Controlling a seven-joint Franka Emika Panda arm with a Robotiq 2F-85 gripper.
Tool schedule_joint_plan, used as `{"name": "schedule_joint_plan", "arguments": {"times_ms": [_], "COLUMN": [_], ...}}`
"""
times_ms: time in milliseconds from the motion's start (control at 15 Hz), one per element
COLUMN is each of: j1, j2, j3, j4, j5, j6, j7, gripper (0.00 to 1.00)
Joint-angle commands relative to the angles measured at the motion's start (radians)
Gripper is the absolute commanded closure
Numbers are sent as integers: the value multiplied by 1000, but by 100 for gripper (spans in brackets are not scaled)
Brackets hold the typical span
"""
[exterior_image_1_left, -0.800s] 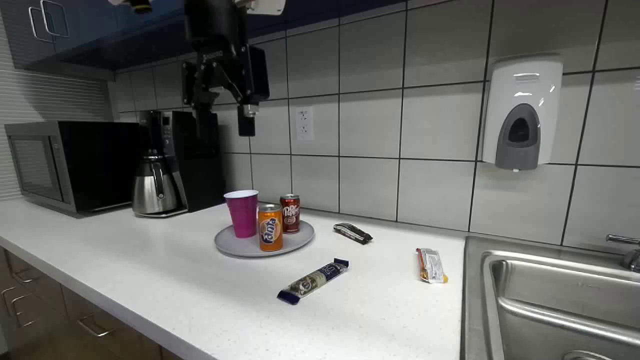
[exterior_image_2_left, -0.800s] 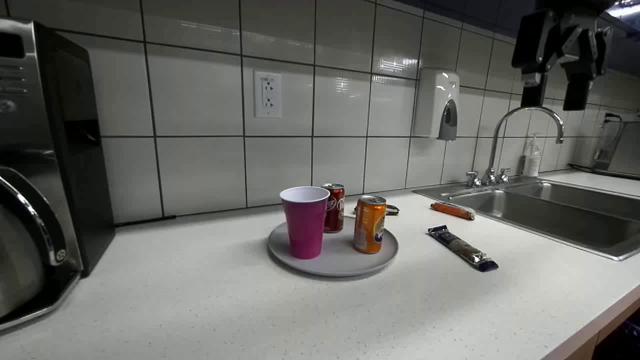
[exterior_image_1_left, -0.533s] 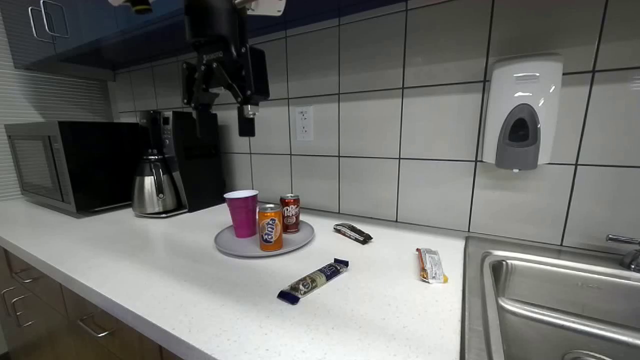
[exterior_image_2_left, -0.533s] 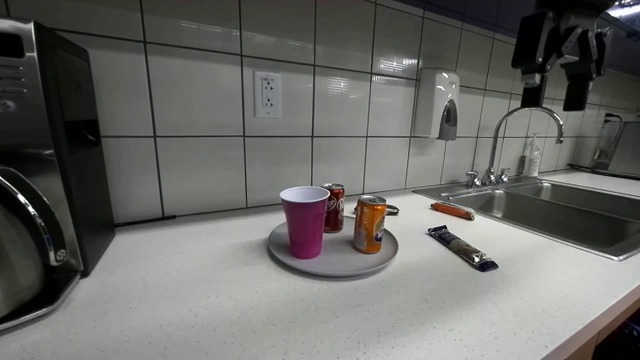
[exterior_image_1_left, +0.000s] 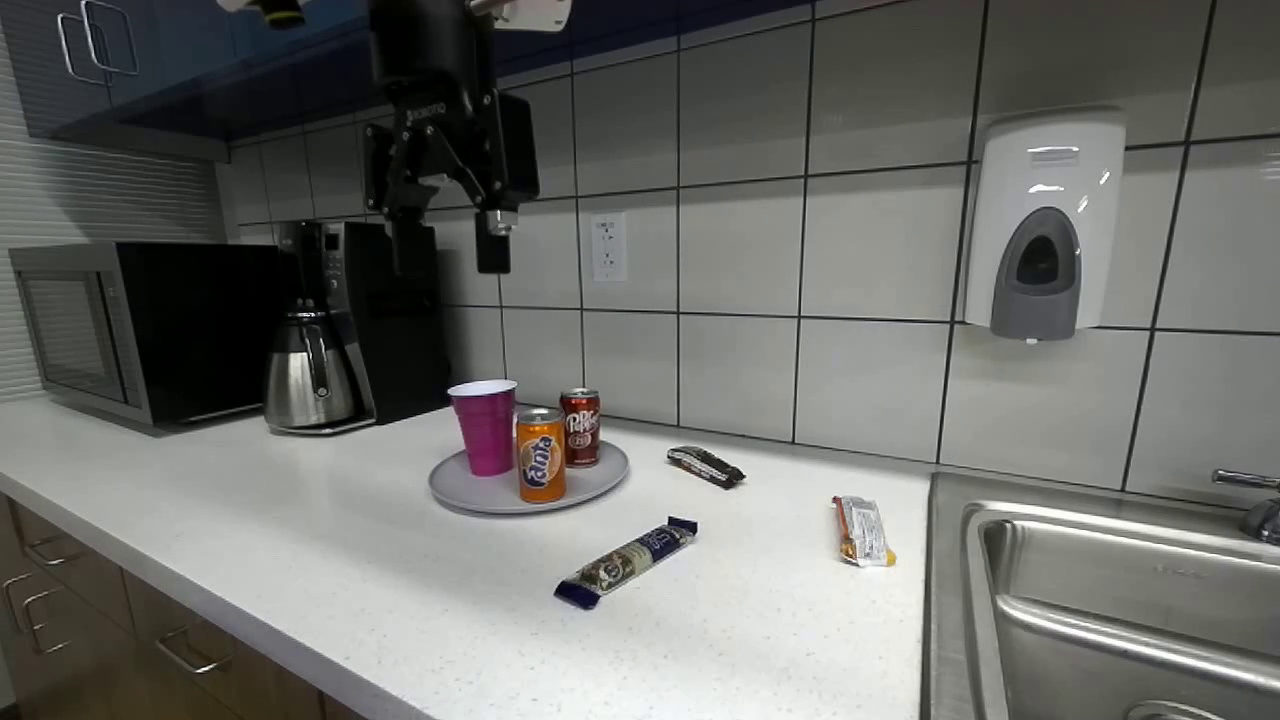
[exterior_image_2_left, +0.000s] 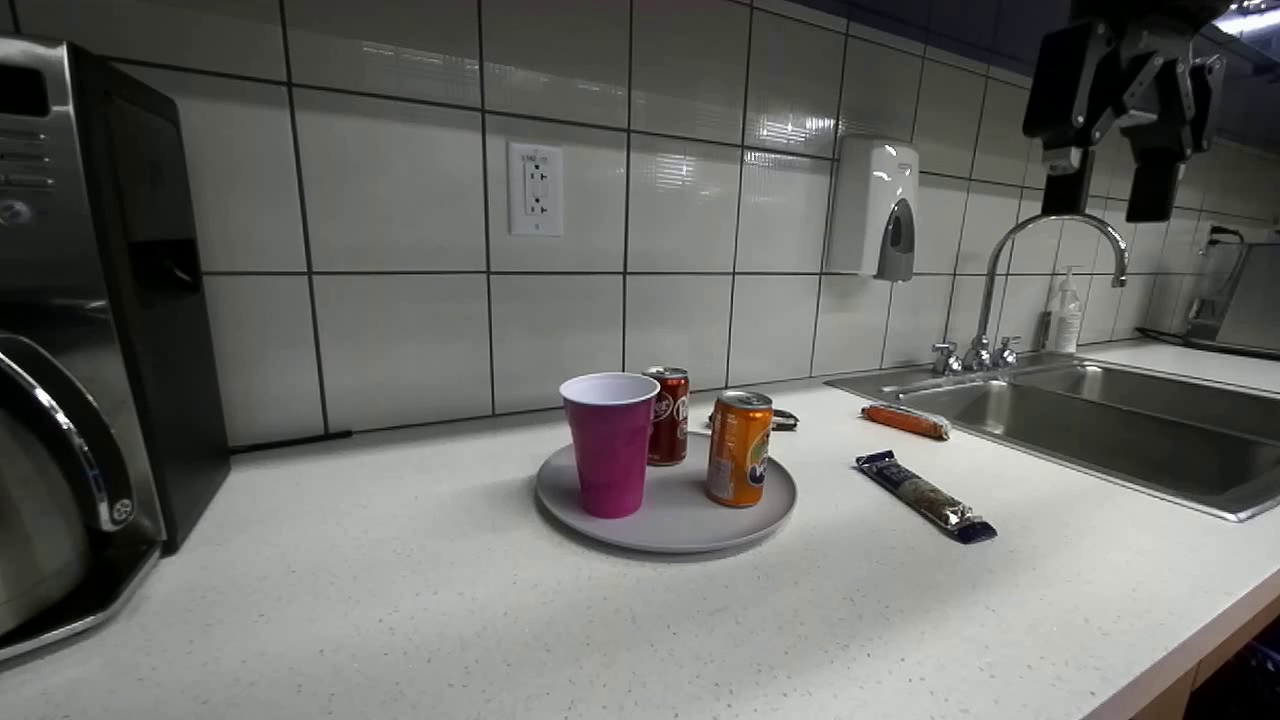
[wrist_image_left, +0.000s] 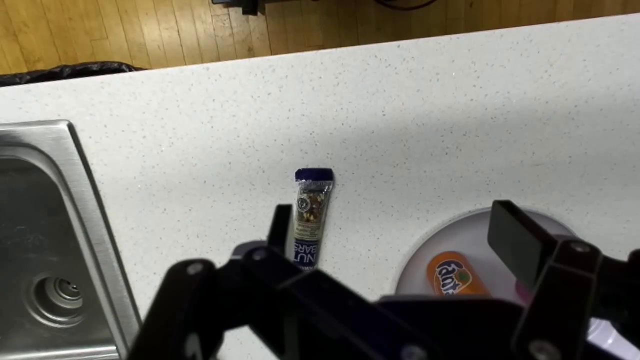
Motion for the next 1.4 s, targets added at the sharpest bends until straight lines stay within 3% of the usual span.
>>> {"name": "schedule_joint_plan", "arguments": {"times_ms": [0, 733, 1333], "j1": [-15, -9, 21], "j2": [1, 14, 133], "j3": [13, 47, 93], "j4": [2, -7, 6], "j5": [7, -18, -10], "j6": [-2, 95, 234], "j7": [-7, 6, 8], "gripper": [0, 0, 0]}}
